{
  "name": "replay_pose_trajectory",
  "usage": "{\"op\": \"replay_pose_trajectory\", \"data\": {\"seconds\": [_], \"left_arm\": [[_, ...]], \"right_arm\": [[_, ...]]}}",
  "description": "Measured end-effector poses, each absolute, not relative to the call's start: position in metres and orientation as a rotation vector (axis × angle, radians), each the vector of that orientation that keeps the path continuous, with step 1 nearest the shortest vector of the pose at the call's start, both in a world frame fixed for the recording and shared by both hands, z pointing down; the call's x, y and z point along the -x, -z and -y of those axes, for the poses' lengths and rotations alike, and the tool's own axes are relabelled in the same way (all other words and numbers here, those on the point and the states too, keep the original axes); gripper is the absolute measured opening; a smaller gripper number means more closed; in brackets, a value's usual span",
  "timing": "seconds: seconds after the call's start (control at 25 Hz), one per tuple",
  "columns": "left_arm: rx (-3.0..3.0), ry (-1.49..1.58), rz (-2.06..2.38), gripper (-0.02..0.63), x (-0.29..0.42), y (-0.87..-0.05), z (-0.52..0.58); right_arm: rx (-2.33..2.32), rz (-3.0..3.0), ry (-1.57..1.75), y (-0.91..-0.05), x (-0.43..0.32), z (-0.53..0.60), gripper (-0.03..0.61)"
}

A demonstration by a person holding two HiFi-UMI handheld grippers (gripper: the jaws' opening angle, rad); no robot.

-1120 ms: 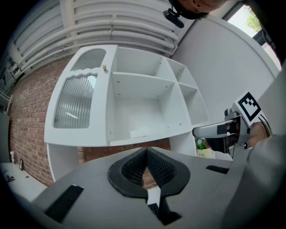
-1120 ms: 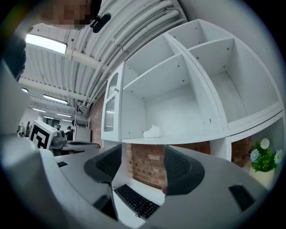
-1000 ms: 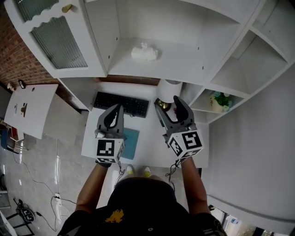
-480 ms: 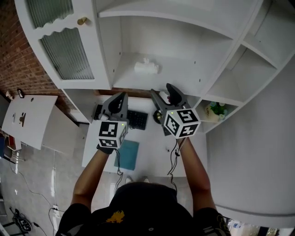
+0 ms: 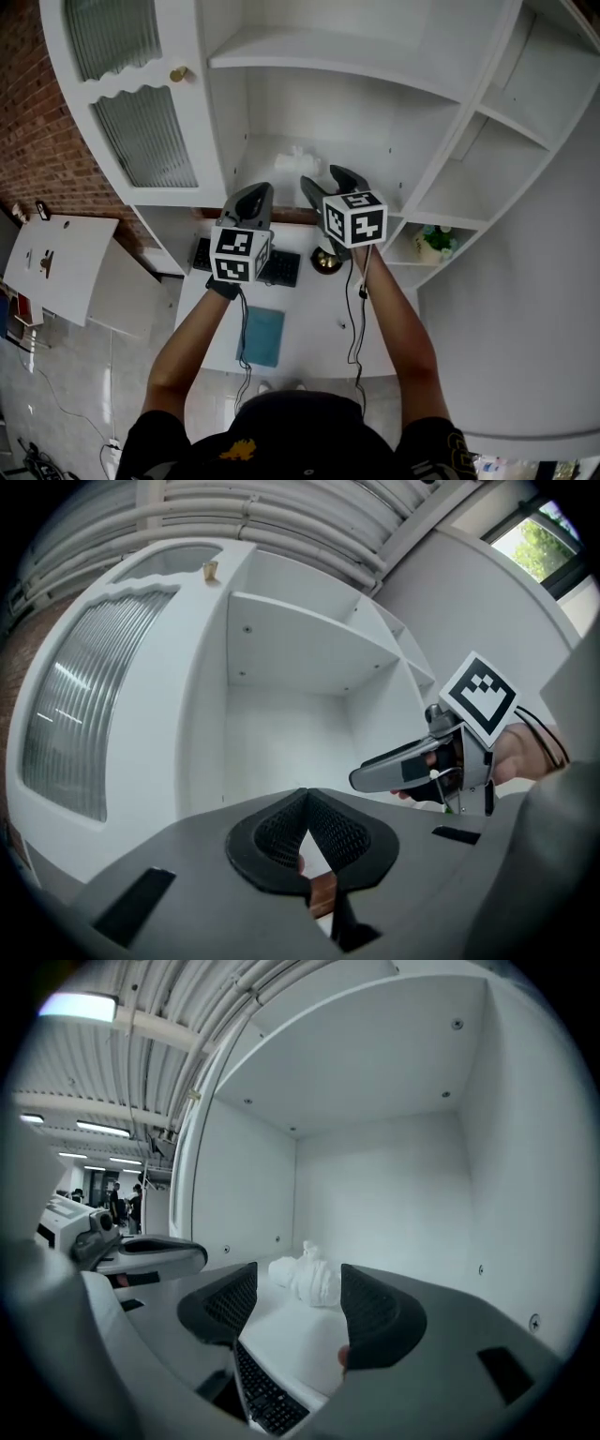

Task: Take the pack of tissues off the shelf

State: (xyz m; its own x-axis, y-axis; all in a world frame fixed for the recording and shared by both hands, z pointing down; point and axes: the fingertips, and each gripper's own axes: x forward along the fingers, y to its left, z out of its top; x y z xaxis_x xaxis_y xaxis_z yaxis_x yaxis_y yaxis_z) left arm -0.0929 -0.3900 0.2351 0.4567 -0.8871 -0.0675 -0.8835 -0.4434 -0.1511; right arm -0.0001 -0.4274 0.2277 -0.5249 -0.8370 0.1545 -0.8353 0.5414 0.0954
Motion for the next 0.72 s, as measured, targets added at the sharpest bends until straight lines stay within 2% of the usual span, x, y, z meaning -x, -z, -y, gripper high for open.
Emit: {"op": "replay_pose_trajectory", "data": {"seconds": [0.36,0.52,0.72], "left_arm": [[2.571,0.045,-1.589,0.014,0.095,-0.248,0.415],[2.585,0.057,-1.603,0.014,0.1,-0.254,0.421],[2.575,0.057,-1.611,0.014,0.102,-0.256,0.426]], "right_arm": [[-1.397,2.383,0.063,-0.239,0.014,0.454,0.256],[-1.413,2.35,0.067,-0.242,0.011,0.461,0.21],[-1.379,2.316,0.044,-0.254,0.011,0.471,0.21]]}}
